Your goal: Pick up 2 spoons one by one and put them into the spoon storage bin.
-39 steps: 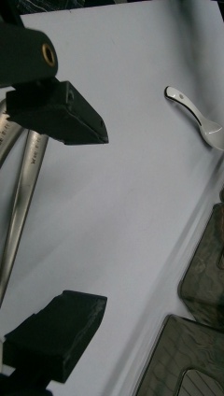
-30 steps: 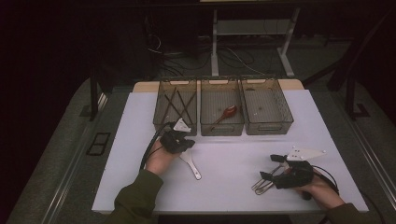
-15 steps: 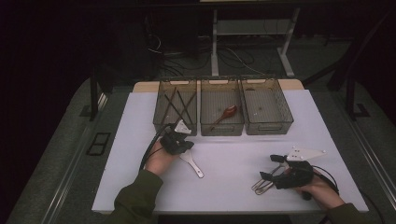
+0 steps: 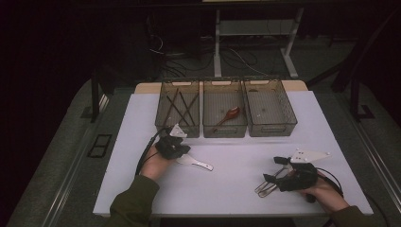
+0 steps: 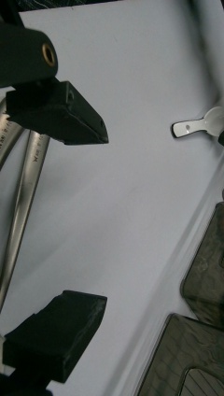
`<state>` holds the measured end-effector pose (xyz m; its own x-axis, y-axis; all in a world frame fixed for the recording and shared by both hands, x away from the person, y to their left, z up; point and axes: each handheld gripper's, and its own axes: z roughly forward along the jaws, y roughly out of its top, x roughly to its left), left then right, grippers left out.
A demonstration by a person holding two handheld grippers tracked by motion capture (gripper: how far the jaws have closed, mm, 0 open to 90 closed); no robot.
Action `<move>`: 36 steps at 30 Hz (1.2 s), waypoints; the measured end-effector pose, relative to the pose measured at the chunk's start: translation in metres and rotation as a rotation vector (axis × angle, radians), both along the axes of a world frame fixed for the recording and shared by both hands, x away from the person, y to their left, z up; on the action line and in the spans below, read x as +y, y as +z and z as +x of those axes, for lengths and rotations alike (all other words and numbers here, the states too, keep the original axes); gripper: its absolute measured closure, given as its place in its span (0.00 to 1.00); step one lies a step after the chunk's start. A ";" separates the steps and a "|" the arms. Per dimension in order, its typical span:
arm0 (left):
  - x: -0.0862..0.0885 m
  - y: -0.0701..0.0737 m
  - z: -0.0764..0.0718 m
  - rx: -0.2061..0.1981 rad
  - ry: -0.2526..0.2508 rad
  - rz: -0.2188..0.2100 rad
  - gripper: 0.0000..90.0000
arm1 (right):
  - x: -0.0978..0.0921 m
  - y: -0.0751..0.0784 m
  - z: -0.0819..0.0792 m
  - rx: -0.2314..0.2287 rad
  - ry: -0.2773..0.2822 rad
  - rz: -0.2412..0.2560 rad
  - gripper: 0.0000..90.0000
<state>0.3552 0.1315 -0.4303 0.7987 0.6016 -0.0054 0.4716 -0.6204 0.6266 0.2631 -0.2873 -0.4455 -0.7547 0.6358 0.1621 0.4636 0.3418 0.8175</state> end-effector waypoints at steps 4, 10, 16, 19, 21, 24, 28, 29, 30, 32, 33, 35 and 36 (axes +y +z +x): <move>0.007 0.001 -0.004 0.008 0.010 -0.006 0.98 | 0.000 0.000 0.000 0.001 0.001 -0.002 0.19; 0.016 -0.002 -0.010 0.025 0.010 0.006 0.97 | 0.000 0.000 0.000 0.001 0.001 -0.001 0.19; 0.018 0.000 -0.011 0.028 0.013 -0.015 0.94 | 0.000 0.000 0.000 0.000 0.000 -0.003 0.19; 0.019 0.002 -0.012 0.021 0.021 -0.028 0.91 | 0.000 0.000 0.000 0.000 0.000 -0.003 0.19; 0.020 0.005 -0.013 0.015 0.025 -0.040 0.88 | 0.000 0.000 0.000 0.000 0.000 -0.003 0.19; 0.022 0.008 -0.015 -0.004 0.043 -0.068 0.79 | 0.000 0.000 0.000 -0.001 0.000 -0.003 0.19; 0.028 0.010 -0.019 0.000 0.055 -0.102 0.60 | 0.000 0.000 0.000 -0.003 0.001 -0.003 0.19; 0.029 0.009 -0.020 0.005 0.057 -0.104 0.56 | 0.000 0.000 0.000 -0.004 0.002 -0.004 0.19; 0.031 0.008 -0.022 0.009 0.054 -0.101 0.53 | 0.000 0.000 0.000 -0.004 0.002 -0.004 0.19; 0.033 0.005 -0.025 0.015 0.063 -0.101 0.48 | 0.000 0.000 0.000 -0.003 0.001 -0.004 0.19; 0.035 0.004 -0.027 0.017 0.062 -0.098 0.47 | 0.001 0.000 0.000 -0.002 0.001 -0.004 0.19; 0.037 0.002 -0.031 0.021 0.067 -0.098 0.45 | 0.001 0.000 0.000 -0.002 0.002 -0.005 0.19; 0.037 0.000 -0.031 0.019 0.061 -0.096 0.45 | 0.001 0.000 0.000 -0.003 0.002 -0.006 0.19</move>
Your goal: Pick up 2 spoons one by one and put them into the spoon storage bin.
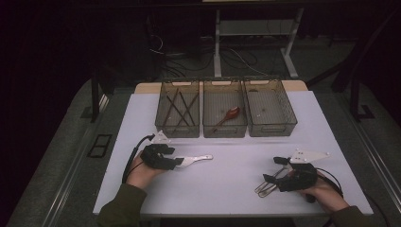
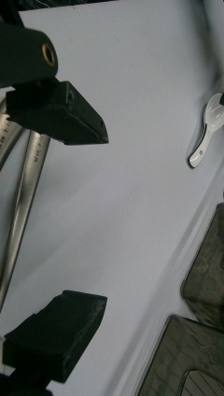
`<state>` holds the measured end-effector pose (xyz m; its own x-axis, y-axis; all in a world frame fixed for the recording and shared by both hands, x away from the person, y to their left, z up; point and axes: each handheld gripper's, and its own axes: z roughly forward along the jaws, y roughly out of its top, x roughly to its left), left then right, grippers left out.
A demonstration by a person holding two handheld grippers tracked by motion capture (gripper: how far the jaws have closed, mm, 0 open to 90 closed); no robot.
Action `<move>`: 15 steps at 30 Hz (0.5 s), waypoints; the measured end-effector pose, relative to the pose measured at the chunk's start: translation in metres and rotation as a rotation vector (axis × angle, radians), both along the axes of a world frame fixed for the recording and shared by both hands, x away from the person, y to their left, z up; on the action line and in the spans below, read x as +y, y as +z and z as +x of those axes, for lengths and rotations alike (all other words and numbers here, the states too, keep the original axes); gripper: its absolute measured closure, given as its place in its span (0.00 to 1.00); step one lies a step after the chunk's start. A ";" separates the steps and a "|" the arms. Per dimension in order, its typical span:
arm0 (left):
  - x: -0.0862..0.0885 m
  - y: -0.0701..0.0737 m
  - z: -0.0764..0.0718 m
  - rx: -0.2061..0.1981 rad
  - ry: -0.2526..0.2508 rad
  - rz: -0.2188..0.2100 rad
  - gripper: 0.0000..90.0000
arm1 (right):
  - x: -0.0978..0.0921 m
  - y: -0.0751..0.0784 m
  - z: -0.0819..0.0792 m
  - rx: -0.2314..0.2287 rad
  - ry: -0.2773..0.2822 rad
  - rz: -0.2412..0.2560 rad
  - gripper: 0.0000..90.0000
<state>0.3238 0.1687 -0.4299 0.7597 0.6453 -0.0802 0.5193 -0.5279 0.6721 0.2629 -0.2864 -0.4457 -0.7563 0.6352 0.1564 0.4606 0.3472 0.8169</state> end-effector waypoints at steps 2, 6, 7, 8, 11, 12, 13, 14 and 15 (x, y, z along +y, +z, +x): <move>0.000 -0.002 -0.001 0.004 0.003 -0.004 0.45 | 0.000 0.000 0.000 -0.001 0.001 -0.001 0.19; -0.004 -0.005 -0.001 0.009 -0.012 0.017 0.44 | 0.001 0.000 0.000 0.000 0.001 -0.004 0.19; -0.004 -0.006 -0.001 0.008 -0.014 0.017 0.44 | 0.001 0.000 0.000 -0.001 0.002 -0.004 0.19; -0.005 -0.006 -0.001 0.014 -0.019 0.025 0.44 | 0.001 0.000 0.000 -0.001 0.002 -0.004 0.19; -0.007 -0.008 -0.001 0.016 -0.029 0.032 0.45 | 0.001 0.000 0.000 -0.001 0.002 -0.004 0.19; -0.008 -0.008 -0.001 0.020 -0.034 0.037 0.45 | 0.001 0.000 0.000 -0.002 0.004 -0.005 0.19; -0.008 -0.008 -0.001 0.024 -0.043 0.044 0.45 | 0.001 0.000 0.000 -0.002 0.003 -0.005 0.19; -0.009 -0.009 -0.001 0.027 -0.048 0.041 0.45 | 0.001 0.000 0.000 -0.003 0.004 -0.005 0.19; -0.009 -0.009 -0.001 0.030 -0.058 0.045 0.46 | 0.001 0.000 0.000 -0.002 0.004 -0.003 0.19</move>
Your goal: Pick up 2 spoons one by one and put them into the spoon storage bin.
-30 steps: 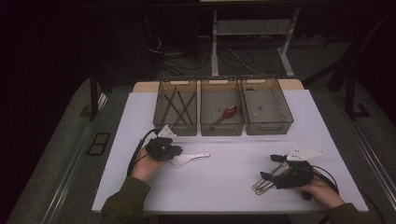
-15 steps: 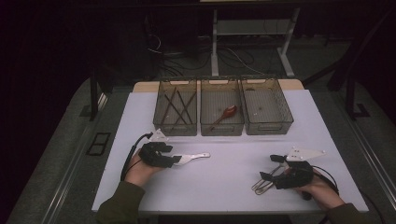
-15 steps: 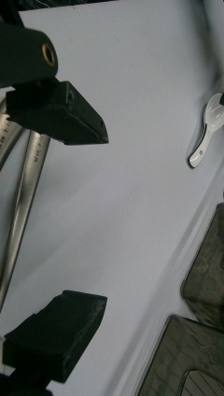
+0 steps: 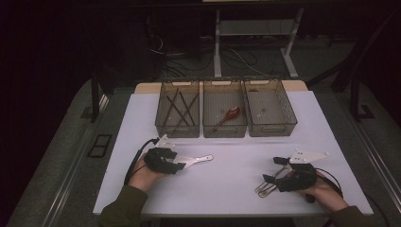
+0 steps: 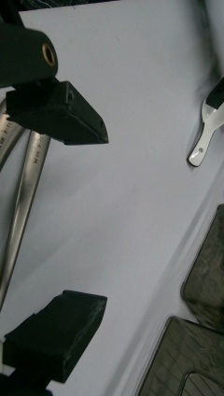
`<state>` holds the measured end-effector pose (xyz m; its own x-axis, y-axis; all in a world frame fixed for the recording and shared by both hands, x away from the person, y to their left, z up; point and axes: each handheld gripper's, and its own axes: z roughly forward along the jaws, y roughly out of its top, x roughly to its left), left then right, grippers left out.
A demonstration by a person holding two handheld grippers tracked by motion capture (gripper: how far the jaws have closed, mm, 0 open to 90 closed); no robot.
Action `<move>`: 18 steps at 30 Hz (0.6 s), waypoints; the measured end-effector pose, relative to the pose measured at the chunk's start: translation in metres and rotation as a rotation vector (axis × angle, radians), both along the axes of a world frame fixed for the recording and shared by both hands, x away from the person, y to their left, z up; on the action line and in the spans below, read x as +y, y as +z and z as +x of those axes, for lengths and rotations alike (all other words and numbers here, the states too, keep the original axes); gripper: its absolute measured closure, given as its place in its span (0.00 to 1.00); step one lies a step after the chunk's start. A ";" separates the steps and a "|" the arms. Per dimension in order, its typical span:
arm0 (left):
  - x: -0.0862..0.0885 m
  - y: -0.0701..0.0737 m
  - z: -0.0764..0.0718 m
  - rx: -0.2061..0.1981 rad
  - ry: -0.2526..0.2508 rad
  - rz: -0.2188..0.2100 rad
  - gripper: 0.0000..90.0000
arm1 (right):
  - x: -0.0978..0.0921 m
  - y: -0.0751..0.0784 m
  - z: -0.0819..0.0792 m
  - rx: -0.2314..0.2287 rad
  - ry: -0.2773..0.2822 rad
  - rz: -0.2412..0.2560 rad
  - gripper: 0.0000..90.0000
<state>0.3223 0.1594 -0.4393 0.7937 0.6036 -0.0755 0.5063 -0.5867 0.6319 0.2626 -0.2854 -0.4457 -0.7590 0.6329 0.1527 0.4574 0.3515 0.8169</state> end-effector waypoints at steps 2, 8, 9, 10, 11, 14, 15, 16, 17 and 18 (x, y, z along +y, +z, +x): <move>-0.001 0.000 0.000 0.003 -0.014 0.004 0.47 | 0.000 0.000 0.000 -0.001 0.001 0.000 0.19; -0.002 0.000 -0.002 0.011 -0.041 -0.010 0.56 | 0.000 0.000 0.000 -0.001 -0.001 0.000 0.19; -0.002 0.000 -0.002 0.012 -0.049 -0.006 0.58 | 0.000 0.000 0.000 -0.001 -0.001 0.001 0.19; -0.003 0.000 -0.002 0.012 -0.052 -0.007 0.59 | 0.000 0.000 0.000 -0.002 0.000 0.001 0.19; -0.003 0.000 -0.002 0.014 -0.056 -0.006 0.60 | 0.000 0.000 0.000 -0.002 -0.001 0.001 0.19; -0.005 0.000 -0.004 0.008 -0.065 0.007 0.62 | 0.000 0.000 0.000 -0.003 -0.001 0.002 0.19; -0.005 0.001 -0.005 0.007 -0.063 0.015 0.64 | 0.000 0.000 0.000 -0.003 -0.001 0.003 0.19; -0.006 0.001 -0.005 0.006 -0.065 0.018 0.64 | 0.000 0.000 0.000 -0.002 -0.002 0.004 0.19; -0.006 0.001 -0.005 0.004 -0.069 0.022 0.65 | 0.000 0.000 0.000 -0.001 -0.002 0.004 0.19; -0.006 0.001 -0.004 -0.006 -0.083 0.030 0.66 | 0.000 0.000 0.000 -0.001 -0.002 0.003 0.19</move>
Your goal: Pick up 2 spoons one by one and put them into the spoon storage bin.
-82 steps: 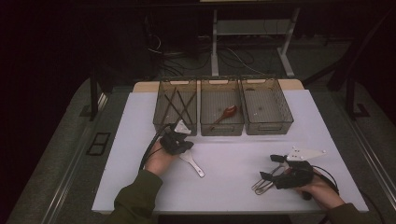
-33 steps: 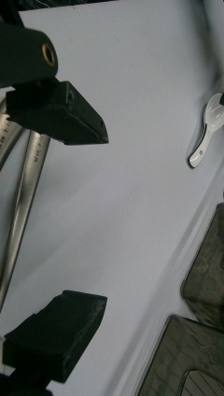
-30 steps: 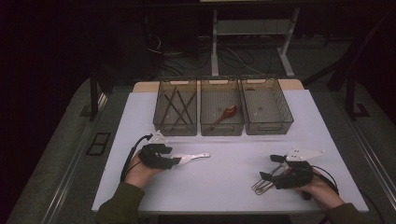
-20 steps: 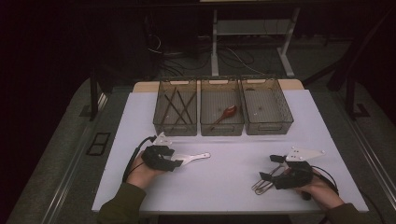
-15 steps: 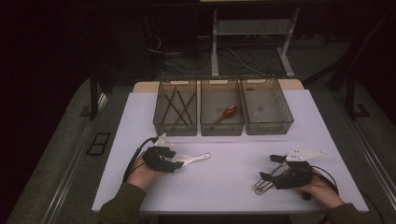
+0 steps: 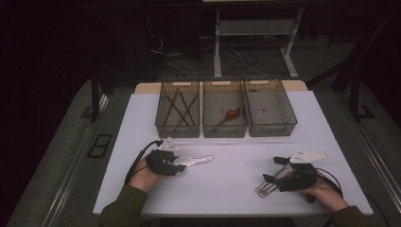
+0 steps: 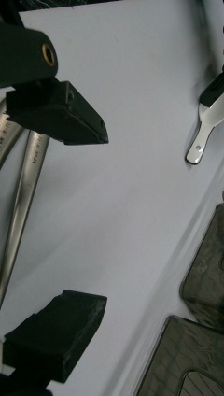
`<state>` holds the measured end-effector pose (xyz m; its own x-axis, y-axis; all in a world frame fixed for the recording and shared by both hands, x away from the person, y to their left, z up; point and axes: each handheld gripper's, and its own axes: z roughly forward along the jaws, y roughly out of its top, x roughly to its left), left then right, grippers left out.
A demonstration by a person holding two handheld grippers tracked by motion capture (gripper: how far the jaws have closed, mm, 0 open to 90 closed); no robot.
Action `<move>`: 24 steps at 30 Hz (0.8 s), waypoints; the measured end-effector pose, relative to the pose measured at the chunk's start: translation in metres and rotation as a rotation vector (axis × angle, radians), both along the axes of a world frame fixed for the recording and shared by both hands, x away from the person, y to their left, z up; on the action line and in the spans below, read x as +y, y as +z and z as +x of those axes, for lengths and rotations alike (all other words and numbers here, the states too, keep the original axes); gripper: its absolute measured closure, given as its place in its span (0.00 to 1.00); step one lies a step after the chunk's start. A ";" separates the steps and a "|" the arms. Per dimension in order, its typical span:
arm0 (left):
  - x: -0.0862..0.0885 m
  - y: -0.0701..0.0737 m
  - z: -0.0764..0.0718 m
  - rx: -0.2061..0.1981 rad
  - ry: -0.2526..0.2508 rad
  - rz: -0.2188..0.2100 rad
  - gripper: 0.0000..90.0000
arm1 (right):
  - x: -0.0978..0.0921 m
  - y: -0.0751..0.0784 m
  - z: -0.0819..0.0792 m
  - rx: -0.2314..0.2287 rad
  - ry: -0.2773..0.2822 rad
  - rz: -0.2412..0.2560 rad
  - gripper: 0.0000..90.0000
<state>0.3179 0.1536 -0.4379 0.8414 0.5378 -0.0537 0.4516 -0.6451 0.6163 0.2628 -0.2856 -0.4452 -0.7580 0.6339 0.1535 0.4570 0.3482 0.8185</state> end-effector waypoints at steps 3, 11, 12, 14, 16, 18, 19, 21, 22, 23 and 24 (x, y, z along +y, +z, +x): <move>-0.002 0.001 -0.003 0.000 0.000 0.015 0.68 | 0.000 0.000 0.000 0.000 0.001 -0.001 0.19; -0.002 0.005 -0.004 -0.012 -0.022 0.021 0.80 | 0.000 0.000 0.000 -0.002 0.001 0.000 0.19; -0.002 0.005 -0.004 -0.012 -0.026 0.022 0.81 | 0.000 0.000 0.000 -0.003 0.001 -0.001 0.19; -0.003 0.007 -0.004 -0.013 -0.032 0.031 0.84 | 0.000 0.000 0.000 -0.002 0.002 -0.002 0.19; -0.004 0.008 -0.005 -0.018 -0.039 0.039 0.86 | 0.000 0.000 0.000 -0.002 0.002 -0.001 0.19; -0.005 0.008 -0.006 -0.021 -0.036 0.047 0.87 | 0.000 0.000 0.000 -0.003 0.001 0.000 0.19; -0.006 0.009 -0.006 -0.021 -0.036 0.052 0.87 | 0.000 0.000 0.000 -0.002 0.002 -0.002 0.19; -0.006 0.009 -0.006 -0.022 -0.035 0.056 0.87 | 0.000 0.000 0.000 -0.003 0.004 -0.002 0.19; -0.006 0.009 -0.006 -0.018 -0.029 0.054 0.88 | 0.000 0.001 0.000 0.000 0.003 -0.001 0.19; -0.006 0.009 -0.006 -0.018 -0.026 0.053 0.88 | 0.000 0.001 0.000 -0.001 0.003 -0.001 0.19; -0.006 0.009 -0.006 -0.018 -0.025 0.052 0.88 | 0.000 0.001 0.000 -0.001 0.004 -0.001 0.19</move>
